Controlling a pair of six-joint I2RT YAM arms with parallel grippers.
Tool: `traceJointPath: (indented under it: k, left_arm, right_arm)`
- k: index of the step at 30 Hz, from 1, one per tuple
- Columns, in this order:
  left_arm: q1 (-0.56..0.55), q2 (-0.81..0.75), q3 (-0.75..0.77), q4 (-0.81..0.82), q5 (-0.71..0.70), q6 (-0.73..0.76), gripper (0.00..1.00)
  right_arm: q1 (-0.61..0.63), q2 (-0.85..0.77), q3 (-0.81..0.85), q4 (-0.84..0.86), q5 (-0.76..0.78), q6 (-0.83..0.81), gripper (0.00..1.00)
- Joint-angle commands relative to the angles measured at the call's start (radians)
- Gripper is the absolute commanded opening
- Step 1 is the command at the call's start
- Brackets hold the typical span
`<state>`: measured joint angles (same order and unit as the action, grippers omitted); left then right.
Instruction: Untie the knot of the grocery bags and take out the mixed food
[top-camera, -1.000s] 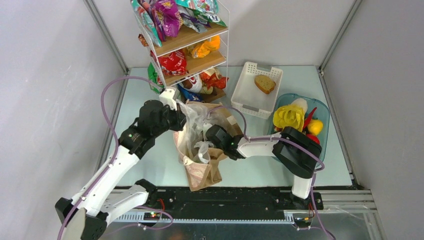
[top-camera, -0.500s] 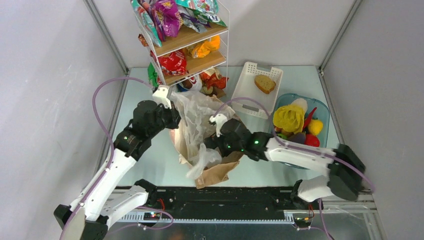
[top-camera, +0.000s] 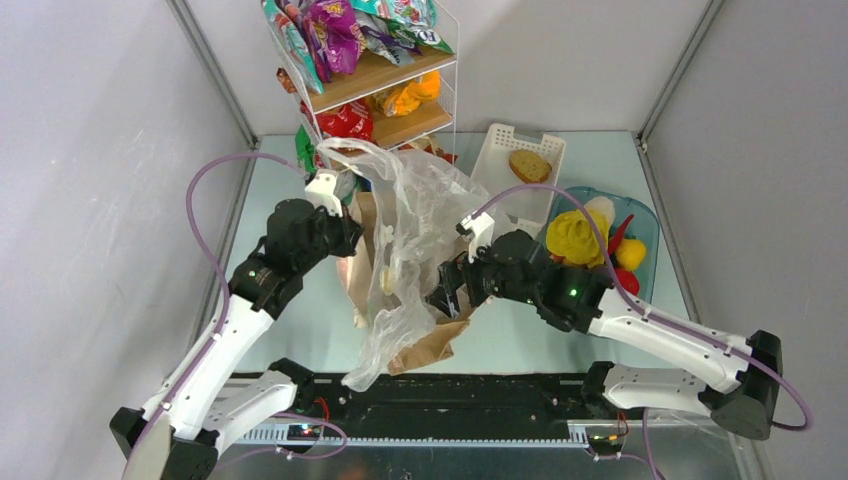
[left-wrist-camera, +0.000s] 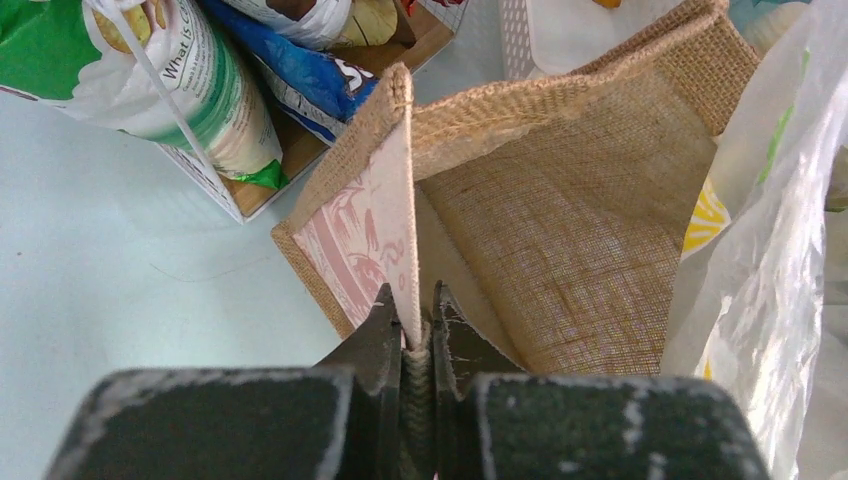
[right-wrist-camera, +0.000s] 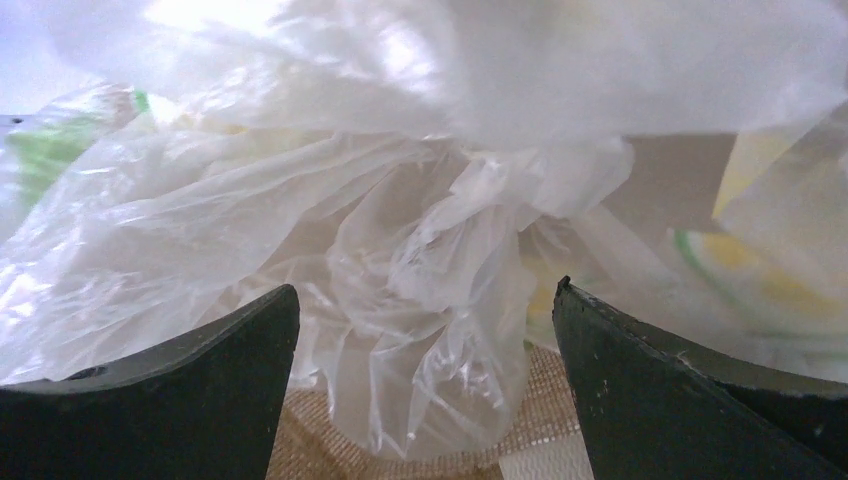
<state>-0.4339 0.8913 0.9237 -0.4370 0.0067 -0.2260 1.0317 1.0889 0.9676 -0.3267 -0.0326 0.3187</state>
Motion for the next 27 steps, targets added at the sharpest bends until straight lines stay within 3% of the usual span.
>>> traceJointPath:
  k: [1, 3, 5, 7, 8, 11, 13, 16, 19, 27]
  left_arm:
    - [0.012, -0.013, 0.047, 0.049, -0.032, 0.039, 0.00]
    - [0.012, -0.020, 0.052, 0.046, -0.033, 0.049, 0.04]
    - [0.011, -0.036, 0.058, 0.044, -0.019, 0.075, 0.22]
    - [0.011, -0.055, 0.067, 0.044, -0.015, 0.091, 0.57]
    - [0.012, -0.069, 0.078, 0.044, 0.013, 0.096, 0.62]
    - [0.012, -0.110, 0.114, 0.045, 0.037, 0.102, 0.78]
    - [0.012, -0.158, 0.129, 0.042, 0.038, 0.103, 0.84]
    - [0.011, -0.201, 0.140, 0.033, 0.002, 0.097, 0.89]
    - [0.011, -0.224, 0.146, 0.003, -0.071, 0.080, 0.92]
    - [0.011, -0.173, 0.093, -0.067, -0.078, -0.027, 0.93]
  right_arm:
    - [-0.004, -0.061, 0.029, 0.029, -0.053, -0.014, 0.96]
    - [-0.009, -0.049, 0.029, 0.015, -0.046, -0.032, 0.90]
    - [-0.015, -0.021, 0.028, 0.005, -0.044, -0.034, 0.83]
    - [-0.016, 0.017, 0.017, 0.010, -0.047, -0.037, 0.73]
    - [-0.016, 0.037, 0.012, 0.015, -0.052, -0.038, 0.65]
    - [-0.014, 0.079, 0.008, 0.032, -0.066, -0.032, 0.58]
    - [-0.007, 0.078, 0.008, 0.039, -0.075, -0.024, 0.64]
    - [0.000, 0.033, 0.008, 0.043, -0.074, -0.025, 0.84]
    - [0.000, -0.033, 0.009, 0.042, -0.085, -0.027, 0.98]
    - [-0.009, -0.190, 0.082, -0.007, -0.085, -0.059, 0.99]
